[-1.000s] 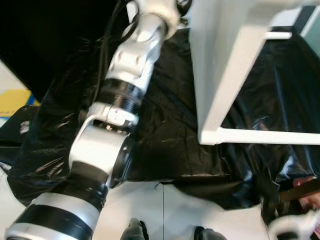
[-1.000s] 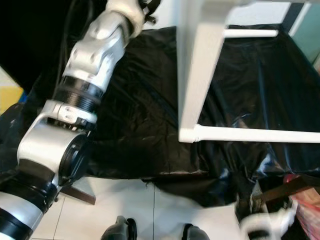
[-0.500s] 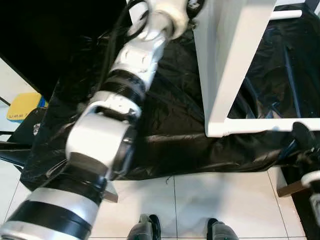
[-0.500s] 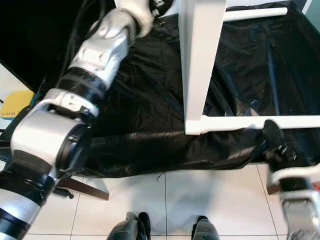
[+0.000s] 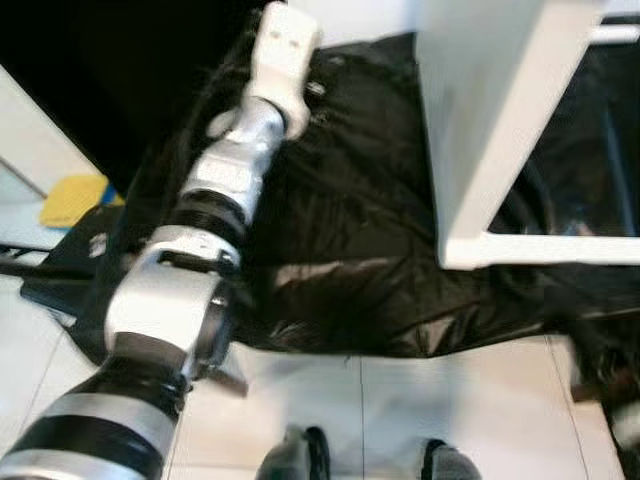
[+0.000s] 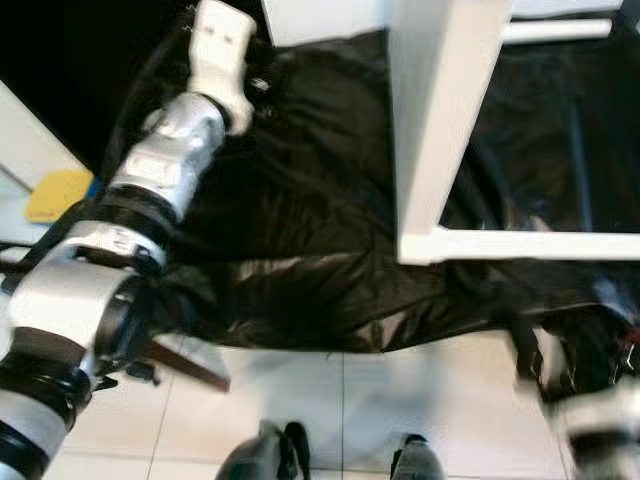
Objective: Building children table
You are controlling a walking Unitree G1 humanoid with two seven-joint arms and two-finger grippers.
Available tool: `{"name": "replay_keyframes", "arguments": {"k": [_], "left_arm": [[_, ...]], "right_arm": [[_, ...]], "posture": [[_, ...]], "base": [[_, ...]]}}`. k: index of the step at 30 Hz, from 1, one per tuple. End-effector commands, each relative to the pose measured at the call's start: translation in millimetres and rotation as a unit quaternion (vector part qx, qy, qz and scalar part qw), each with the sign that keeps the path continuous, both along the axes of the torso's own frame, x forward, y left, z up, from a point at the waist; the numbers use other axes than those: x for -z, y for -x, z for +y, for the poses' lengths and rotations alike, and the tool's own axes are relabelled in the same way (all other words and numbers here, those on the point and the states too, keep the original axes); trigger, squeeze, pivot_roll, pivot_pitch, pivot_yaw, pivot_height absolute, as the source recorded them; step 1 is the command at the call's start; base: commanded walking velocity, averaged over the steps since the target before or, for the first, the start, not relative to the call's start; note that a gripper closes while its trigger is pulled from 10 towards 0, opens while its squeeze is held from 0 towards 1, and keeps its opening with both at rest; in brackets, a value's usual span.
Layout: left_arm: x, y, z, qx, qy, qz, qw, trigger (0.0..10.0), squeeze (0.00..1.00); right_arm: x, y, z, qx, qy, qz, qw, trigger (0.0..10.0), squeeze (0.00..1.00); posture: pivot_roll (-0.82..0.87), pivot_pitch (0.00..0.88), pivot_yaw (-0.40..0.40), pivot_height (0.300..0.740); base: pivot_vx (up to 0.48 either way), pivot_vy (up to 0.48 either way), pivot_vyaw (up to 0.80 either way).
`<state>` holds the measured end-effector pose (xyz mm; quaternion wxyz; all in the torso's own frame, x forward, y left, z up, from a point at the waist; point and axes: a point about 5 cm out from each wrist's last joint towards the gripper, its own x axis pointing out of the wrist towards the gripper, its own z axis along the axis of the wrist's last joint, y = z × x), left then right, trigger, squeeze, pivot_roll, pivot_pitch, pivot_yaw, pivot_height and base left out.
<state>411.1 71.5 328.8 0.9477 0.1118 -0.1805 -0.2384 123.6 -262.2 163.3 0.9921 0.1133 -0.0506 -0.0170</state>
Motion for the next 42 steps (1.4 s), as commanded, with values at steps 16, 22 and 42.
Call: {"name": "replay_keyframes", "arguments": {"k": [16,22,42], "left_arm": [[50,6.4,19.3,-0.028,0.002,0.034,0.999,10.0,0.0],[103,35.7,39.5,-0.07,0.025,0.051,0.996,10.0,0.0],[132,119.7,52.6,0.025,0.067,0.088,0.994,10.0,0.0]], "right_arm": [[-57,-145.2,-12.6,0.077,0.053,-0.124,0.988,10.0,0.0],[-40,-176.0,11.5,0.088,0.041,-0.085,0.992,10.0,0.0],[6,-150.0,63.6,-0.092,0.149,-0.036,0.984,10.0,0.0]], "posture": [[-0.08,0.128,0.055,0.74],[-0.03,0.108,0.022,0.74],[-0.01,0.134,-0.001,0.74]], "base": [[0.0,0.0,0.0],[0.0,0.0,0.0],[0.0,0.0,0.0]]}}
